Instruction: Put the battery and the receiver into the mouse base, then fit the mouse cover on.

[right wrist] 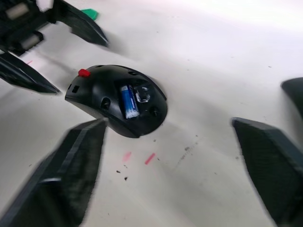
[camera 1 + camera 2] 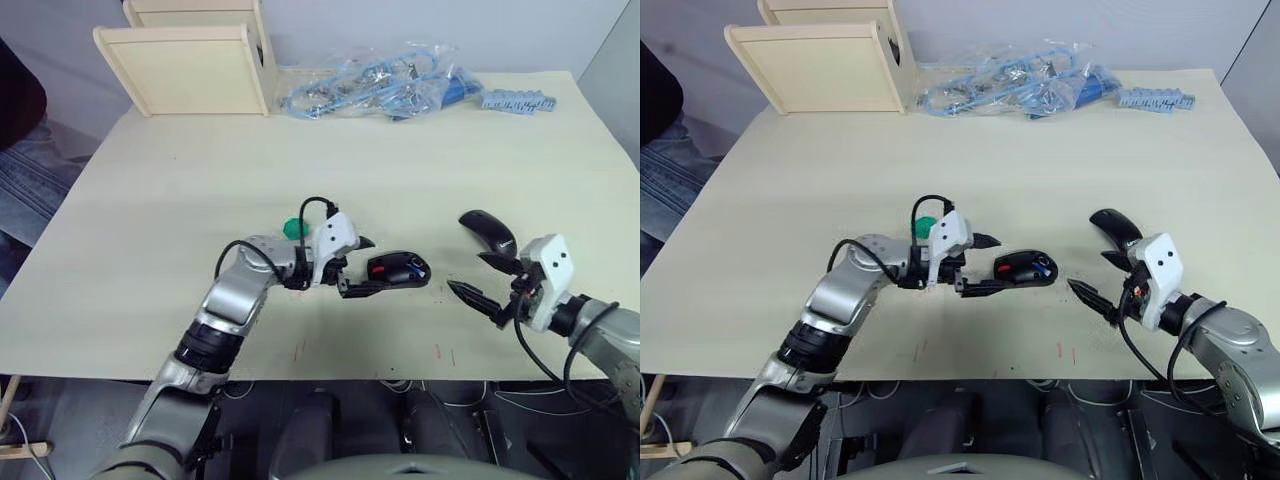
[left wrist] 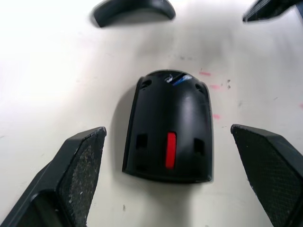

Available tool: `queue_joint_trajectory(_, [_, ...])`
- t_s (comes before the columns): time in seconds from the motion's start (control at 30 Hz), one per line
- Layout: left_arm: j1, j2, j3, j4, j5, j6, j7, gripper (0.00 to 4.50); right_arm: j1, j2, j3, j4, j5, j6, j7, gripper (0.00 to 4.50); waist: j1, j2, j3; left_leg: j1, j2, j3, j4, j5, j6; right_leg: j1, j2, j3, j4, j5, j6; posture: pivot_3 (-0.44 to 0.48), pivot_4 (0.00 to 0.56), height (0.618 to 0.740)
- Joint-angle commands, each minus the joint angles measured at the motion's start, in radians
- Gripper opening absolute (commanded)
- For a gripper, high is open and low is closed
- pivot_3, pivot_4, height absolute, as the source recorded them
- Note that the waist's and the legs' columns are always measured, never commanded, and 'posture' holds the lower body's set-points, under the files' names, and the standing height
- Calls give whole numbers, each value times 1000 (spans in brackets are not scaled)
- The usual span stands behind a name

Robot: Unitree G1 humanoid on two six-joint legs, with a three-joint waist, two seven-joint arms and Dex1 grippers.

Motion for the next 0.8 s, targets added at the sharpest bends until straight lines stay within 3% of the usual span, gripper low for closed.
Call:
queue_joint_trajectory(0.03, [113, 50, 148, -212, -148, 84, 17, 4500, 41, -19, -108, -46, 24, 10, -29, 4402, -4, 0, 0, 0, 1, 0, -1, 0, 0, 0, 0, 1, -1, 0, 0, 0, 150, 740])
queue_joint_trajectory(0.23, [275, 114, 305, -331, -302, 142, 34, 4500, 12, -53, -161, -3, 37, 56, -62, 4402, 0, 0, 0, 2, 4, 1, -1, 0, 0, 0, 0, 1, 0, 0, 0, 0, 150, 740])
queue_joint_trajectory(0.33, [318, 88, 368, -344, -397, 141, 47, 4500, -11, -77, -161, 32, 33, 65, -53, 4402, 0, 0, 0, 1, 4, 2, -1, 0, 0, 0, 0, 1, 0, 0, 0, 0, 150, 740])
queue_joint_trajectory(0.43, [389, 98, 439, -339, -417, 50, 18, 4500, -70, -105, -133, 76, 31, 96, -59, 4402, 0, 1, 0, 1, 4, 2, -1, 0, 0, 0, 0, 1, 0, 0, 0, 0, 150, 740])
queue_joint_trajectory(0.6, [469, 115, 508, -367, -510, -5, -41, 4500, -172, -164, -112, 193, 28, 157, -45, 4402, -1, 1, 0, 2, 4, 3, -1, 0, 0, 0, 1, 2, 0, 0, -1, 0, 150, 740])
queue_joint_trajectory(0.8, [519, 140, 516, -399, -562, -15, -34, 4500, -287, -235, -47, 338, 1, 172, 18, 4402, 1, 1, 0, 1, 4, 4, -1, 0, 0, 0, 0, 2, -1, 0, 0, 0, 150, 740])
